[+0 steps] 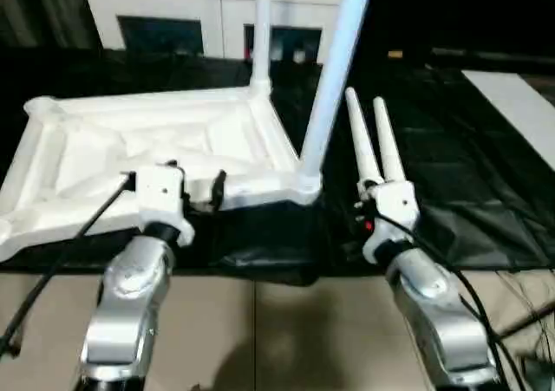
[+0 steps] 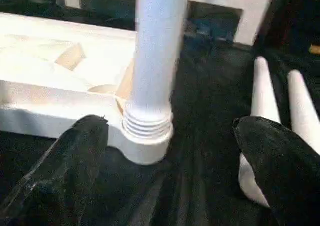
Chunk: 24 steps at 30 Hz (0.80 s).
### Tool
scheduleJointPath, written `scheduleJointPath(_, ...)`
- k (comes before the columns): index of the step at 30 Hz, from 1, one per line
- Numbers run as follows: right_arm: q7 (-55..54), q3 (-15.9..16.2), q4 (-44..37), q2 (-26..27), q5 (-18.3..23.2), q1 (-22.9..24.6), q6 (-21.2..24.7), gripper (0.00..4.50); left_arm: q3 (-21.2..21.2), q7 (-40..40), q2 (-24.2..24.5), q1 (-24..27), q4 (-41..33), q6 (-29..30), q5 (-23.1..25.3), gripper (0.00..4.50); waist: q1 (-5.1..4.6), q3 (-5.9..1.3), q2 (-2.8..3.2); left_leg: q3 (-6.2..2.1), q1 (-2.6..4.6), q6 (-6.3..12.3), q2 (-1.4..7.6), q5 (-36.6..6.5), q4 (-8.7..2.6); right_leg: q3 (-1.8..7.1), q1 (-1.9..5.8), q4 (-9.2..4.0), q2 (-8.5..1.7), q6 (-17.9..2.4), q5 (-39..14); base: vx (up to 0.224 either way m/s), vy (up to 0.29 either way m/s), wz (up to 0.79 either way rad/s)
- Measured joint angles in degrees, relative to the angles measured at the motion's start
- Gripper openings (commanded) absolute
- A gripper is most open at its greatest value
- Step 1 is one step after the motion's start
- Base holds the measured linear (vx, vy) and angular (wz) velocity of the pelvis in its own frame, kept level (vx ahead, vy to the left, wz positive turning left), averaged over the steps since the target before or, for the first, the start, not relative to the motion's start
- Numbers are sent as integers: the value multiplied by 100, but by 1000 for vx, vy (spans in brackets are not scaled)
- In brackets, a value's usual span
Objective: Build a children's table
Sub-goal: Rotate leg to tighten
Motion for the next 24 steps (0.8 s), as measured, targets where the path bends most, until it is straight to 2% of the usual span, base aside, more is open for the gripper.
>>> scheduleJointPath(1, 5, -21, 2, -3, 1, -2, 0, 444, 2, 4, 9, 49, 1, -2, 2, 450, 0, 10, 2, -12, 49, -5, 37, -3, 25, -58, 30, -25, -3, 5, -18, 23, 26, 39)
scheduleJointPath(2, 42, 7, 11, 19, 6, -44, 1, 444, 14, 13, 45, 151, 2, -7, 6, 450, 23, 25, -29, 21, 120, -29, 81, -21, 27, 23, 77, -38, 39, -1, -37, 0, 0, 0)
scheduleJointPath(3, 55, 32, 12, 63, 22, -87, 1, 444, 50, 19, 88, 199, 24, -6, 14, 450, 25, 34, -14, 39, 153, -26, 70, -25, 24, 92, 95, -28, 55, -7, -43, 0, 0, 0)
scheduleJointPath(4, 54, 37, 11, 114, 36, -123, 1, 444, 78, 20, 143, 204, 33, -5, 27, 450, 19, 27, -42, 50, 191, -14, 24, -52, 8, 196, 95, 6, 60, -31, -53, 92, 31, 0)
scheduleJointPath(6, 48, 35, 12, 115, 41, -115, 3, 444, 76, 18, 141, 196, 30, -6, 43, 450, -22, -4, -88, 76, 250, -2, -31, -103, 6, 305, 95, 81, 57, -122, -96, 102, 30, 0)
scheduleJointPath(7, 43, 31, 12, 101, 41, -109, 4, 444, 66, 14, 138, 194, 27, -6, 52, 450, -37, -36, -117, 118, 271, -6, -39, -133, -12, 353, 144, 77, 58, -90, -116, 129, 16, -4)
scheduleJointPath(8, 32, 10, 11, 81, 39, -83, 4, 444, 54, 11, 105, 185, 27, -6, 52, 450, -25, -55, -127, 143, 257, 4, -37, -139, -22, 355, 175, 51, 60, -61, -132, 107, 15, -1)
scheduleJointPath(10, 19, -56, -3, 18, 41, 87, 2, 444, -62, -32, 79, 163, 12, -8, 42, 450, 11, -78, -97, 190, 255, 22, -41, -175, -34, 377, 186, 29, 56, 13, -176, 103, 15, 2)
scheduleJointPath(12, 37, -90, -3, -3, 54, 236, -1, 444, -57, -79, 103, 163, 1, -8, 33, 450, 30, -98, -69, 193, 250, 60, -42, -221, -35, 376, 194, 9, 59, 47, -227, 137, 3, 1)
scheduleJointPath(15, 105, -104, -31, -11, 102, 337, -37, 444, -45, -117, 128, 162, 1, -9, -4, 450, 13, -124, -46, 150, 282, 119, -71, -299, -30, 385, 195, 39, 54, 27, -334, 167, -10, 4)
scheduleJointPath(18, 190, -119, -174, -16, 150, 367, -71, 444, -46, -125, 130, 160, 1, -9, -12, 450, 20, -137, -47, 131, 283, 273, -102, -390, 4, 445, 202, 89, 57, 23, -455, 132, -10, 8)
scheduleJointPath(20, 236, -142, -220, -72, 184, 383, -117, 444, -46, -144, 130, 148, 2, -9, -22, 450, 23, -143, -52, 92, 287, 388, -120, -456, 43, 526, 218, 135, 110, 70, -525, 94, -24, 8)
scheduleJointPath(22, 331, -159, -328, -132, 280, 478, -168, 444, -37, -189, 143, 121, 4, -10, -58, 450, 25, -144, -52, 39, 302, 455, -141, -498, 64, 575, 228, 206, 130, 71, -605, 84, -40, 13)
scheduleJointPath(23, 389, -158, -361, -130, 306, 510, -183, 444, -14, -193, 168, 106, 12, -10, -71, 450, 19, -146, -56, 13, 325, 485, -155, -517, 67, 611, 216, 288, 135, 49, -649, 64, -50, 11)
scheduleJointPath(24, 415, -159, -367, -137, 309, 516, -186, 444, 1, -203, 186, 83, 35, -10, -80, 450, 18, -146, -56, -2, 340, 525, -168, -541, 80, 672, 236, 307, 139, 69, -704, 64, -50, 11)
